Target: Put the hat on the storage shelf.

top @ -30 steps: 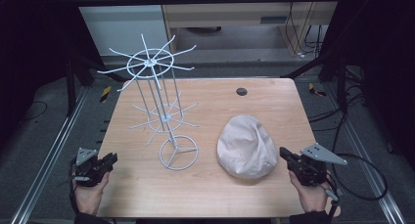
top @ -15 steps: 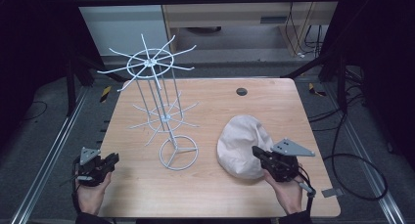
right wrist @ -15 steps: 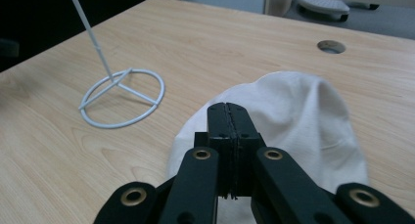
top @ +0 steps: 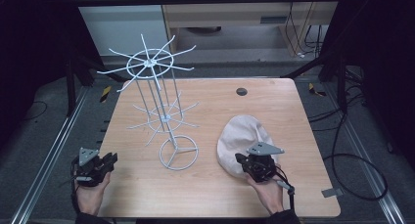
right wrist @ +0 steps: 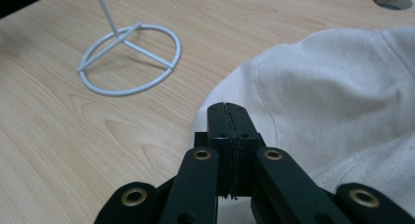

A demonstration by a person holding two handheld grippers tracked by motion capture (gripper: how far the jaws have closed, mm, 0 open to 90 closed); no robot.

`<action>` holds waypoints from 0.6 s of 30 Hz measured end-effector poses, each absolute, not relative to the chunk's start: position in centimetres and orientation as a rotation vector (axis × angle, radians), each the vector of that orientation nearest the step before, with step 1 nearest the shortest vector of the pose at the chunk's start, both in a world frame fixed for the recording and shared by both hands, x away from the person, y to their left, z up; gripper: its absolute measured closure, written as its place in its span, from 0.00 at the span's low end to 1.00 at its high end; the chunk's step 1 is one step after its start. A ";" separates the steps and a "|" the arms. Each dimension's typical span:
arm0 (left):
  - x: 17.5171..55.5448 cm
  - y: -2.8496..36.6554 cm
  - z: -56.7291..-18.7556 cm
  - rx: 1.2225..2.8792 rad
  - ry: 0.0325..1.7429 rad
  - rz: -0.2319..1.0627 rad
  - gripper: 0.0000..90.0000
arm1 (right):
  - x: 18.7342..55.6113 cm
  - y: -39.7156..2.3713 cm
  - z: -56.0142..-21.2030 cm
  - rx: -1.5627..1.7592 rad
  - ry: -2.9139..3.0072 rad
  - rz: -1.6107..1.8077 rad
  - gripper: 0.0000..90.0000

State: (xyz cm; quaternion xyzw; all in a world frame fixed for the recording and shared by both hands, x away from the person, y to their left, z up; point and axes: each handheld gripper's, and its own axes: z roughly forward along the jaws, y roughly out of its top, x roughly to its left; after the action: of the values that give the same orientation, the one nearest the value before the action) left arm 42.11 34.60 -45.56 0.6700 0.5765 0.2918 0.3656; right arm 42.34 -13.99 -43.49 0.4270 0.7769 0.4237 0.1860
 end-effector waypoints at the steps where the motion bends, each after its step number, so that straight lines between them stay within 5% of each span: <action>1: 42.1 34.6 -45.5 1.722 1.481 0.751 0.83 | 42.3 -14.0 -43.6 1.210 2.190 1.190 1.00; 18: 42.2 34.6 -45.8 1.740 1.490 0.768 0.66 | 41.7 -17.0 -45.1 1.323 2.178 1.066 1.00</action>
State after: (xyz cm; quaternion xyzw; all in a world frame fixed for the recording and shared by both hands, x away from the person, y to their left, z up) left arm 42.23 34.63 -45.80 0.6734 0.5766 0.2971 0.3547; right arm 41.69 -16.97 -45.07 0.4705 0.7743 0.3789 0.1886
